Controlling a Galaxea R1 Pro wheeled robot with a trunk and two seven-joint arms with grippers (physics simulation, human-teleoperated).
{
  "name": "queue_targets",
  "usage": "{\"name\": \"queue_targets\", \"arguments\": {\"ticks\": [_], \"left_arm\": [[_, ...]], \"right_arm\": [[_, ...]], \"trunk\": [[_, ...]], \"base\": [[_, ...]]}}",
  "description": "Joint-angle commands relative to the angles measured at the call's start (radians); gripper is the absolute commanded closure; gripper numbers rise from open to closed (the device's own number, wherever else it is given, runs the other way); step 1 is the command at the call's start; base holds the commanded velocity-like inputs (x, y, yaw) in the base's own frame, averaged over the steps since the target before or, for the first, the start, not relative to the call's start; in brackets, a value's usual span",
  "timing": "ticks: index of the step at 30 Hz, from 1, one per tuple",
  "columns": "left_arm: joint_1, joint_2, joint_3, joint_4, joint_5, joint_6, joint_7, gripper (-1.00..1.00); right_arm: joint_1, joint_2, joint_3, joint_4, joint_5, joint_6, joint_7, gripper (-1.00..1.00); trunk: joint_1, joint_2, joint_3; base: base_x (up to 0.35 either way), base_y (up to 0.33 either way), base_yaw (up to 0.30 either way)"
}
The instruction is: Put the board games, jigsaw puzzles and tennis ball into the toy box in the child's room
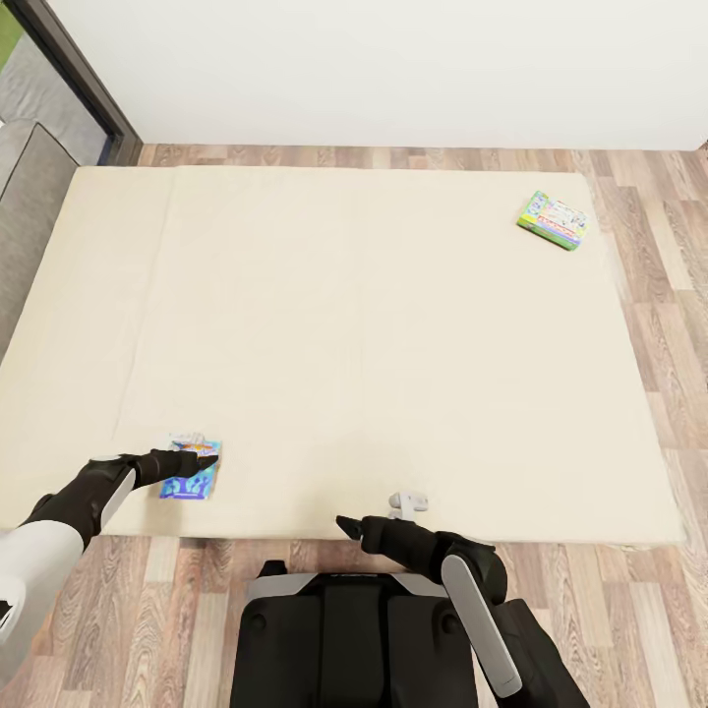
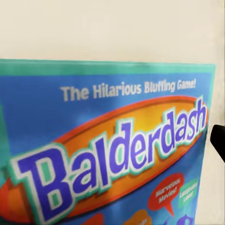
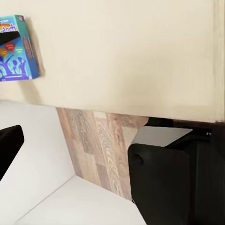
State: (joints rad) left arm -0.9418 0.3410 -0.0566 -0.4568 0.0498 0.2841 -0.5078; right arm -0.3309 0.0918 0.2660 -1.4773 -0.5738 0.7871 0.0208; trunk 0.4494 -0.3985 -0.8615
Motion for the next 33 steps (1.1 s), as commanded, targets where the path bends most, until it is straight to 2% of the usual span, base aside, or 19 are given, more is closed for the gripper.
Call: {"name": "queue_targets", "arguments": {"ticks": [1,15,33], "left_arm": [[0.0,0.001,-0.005,-0.002,0.005,0.007,-0.001,-1.0],[0.0,0.001,-0.005,-0.002,0.007,0.009,0.0,-1.0],[0.0,0.001,-0.004,-0.002,0.007,0.009,0.0,-1.0]], "right_arm": [[0.0,0.0,-0.001,-0.001,0.002,0.005,0.002,-1.0],[0.0,0.0,-0.001,-0.001,0.002,0.005,0.002,-1.0],[0.0,-0.001,-0.001,-0.001,0.002,0.006,0.002,-1.0]], "trunk": [[0.001,-0.002,-0.001],[0.001,-0.002,-0.001],[0.001,-0.002,-0.001]], "base": [[0.0,-0.23,0.0],[0.0,-0.182,0.0],[0.0,-0.016,0.0]]}}
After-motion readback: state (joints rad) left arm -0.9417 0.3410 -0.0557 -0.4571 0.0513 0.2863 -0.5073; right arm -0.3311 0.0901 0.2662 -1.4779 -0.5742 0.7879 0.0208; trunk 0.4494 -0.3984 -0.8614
